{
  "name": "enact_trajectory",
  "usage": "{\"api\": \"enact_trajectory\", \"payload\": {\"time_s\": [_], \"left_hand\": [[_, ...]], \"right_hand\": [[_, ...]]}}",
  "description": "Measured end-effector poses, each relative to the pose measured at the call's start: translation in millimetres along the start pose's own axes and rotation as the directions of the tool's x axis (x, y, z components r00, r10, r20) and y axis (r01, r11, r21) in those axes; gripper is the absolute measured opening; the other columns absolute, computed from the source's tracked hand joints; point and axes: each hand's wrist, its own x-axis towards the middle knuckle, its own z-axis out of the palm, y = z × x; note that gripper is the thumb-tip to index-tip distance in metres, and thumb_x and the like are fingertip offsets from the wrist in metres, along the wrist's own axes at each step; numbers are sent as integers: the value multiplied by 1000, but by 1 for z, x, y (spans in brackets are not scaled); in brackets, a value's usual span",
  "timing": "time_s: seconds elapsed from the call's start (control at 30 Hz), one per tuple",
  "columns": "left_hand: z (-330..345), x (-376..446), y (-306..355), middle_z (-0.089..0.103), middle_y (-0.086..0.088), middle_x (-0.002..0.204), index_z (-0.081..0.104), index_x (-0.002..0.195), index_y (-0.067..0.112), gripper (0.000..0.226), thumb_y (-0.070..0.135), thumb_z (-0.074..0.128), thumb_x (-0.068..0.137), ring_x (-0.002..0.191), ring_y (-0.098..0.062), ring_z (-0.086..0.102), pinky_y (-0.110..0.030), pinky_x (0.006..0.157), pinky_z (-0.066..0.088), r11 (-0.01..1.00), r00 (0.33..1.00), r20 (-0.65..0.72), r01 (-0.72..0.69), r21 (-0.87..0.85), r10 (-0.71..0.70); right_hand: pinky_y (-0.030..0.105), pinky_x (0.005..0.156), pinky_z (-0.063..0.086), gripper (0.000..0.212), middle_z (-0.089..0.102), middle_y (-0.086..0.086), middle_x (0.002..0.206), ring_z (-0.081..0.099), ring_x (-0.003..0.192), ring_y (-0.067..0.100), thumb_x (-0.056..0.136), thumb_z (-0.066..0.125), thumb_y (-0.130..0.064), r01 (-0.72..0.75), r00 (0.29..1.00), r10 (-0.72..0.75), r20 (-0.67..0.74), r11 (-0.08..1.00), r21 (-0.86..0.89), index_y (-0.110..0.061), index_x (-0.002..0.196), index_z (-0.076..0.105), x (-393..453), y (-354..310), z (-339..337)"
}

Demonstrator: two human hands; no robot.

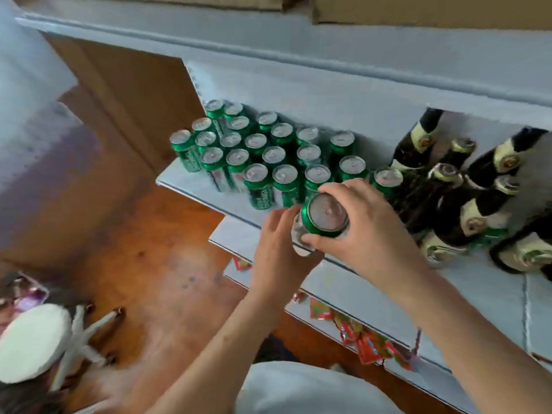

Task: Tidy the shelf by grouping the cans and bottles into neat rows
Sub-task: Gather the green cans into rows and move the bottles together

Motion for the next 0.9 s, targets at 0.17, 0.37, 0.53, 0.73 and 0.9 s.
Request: {"api": "enact_trajectory", "payload": {"time_s": [0.17,0.37,0.53,0.73,0.9], "left_hand": [[-48,27,-87,59,8,122,50,131,24,69,22,84,71,111,-12,57,-31,87,51,978,969,-143,187,-96,-199],[-106,86,-176,69,9,107,54,115,29,56,7,81,71,95,-8,65,-16,75,49,914,900,-231,307,-265,-369],[-129,152,-230,66,11,105,56,108,29,48,20,85,70,94,-7,63,-9,71,47,833,825,-212,443,-331,-523],[-117,183,-259,67,3,117,58,118,23,58,26,85,67,108,-18,61,-40,92,51,849,851,-114,484,-213,-513],[-121,185,-260,58,-5,126,49,131,18,72,25,80,66,121,-25,51,-46,101,47,847,854,-40,506,-165,-518]], "right_hand": [[32,85,47,75,51,1,118,49,112,20,71,77,-54,64,993,-63,104,998,-4,-19,133,52,77,-52,103],[38,100,44,80,45,7,138,44,128,26,80,74,-46,80,968,-92,233,995,61,-13,144,40,169,-97,185],[28,102,40,58,45,4,139,45,127,19,92,61,-37,35,994,-46,97,993,115,-10,141,46,188,-103,210],[19,99,35,45,49,0,139,45,128,14,97,55,-30,-45,997,41,71,997,62,-13,139,49,184,-82,224],[26,98,43,43,54,3,134,52,122,17,95,59,-24,-100,995,102,-19,990,96,-10,135,52,191,-81,217]]}}
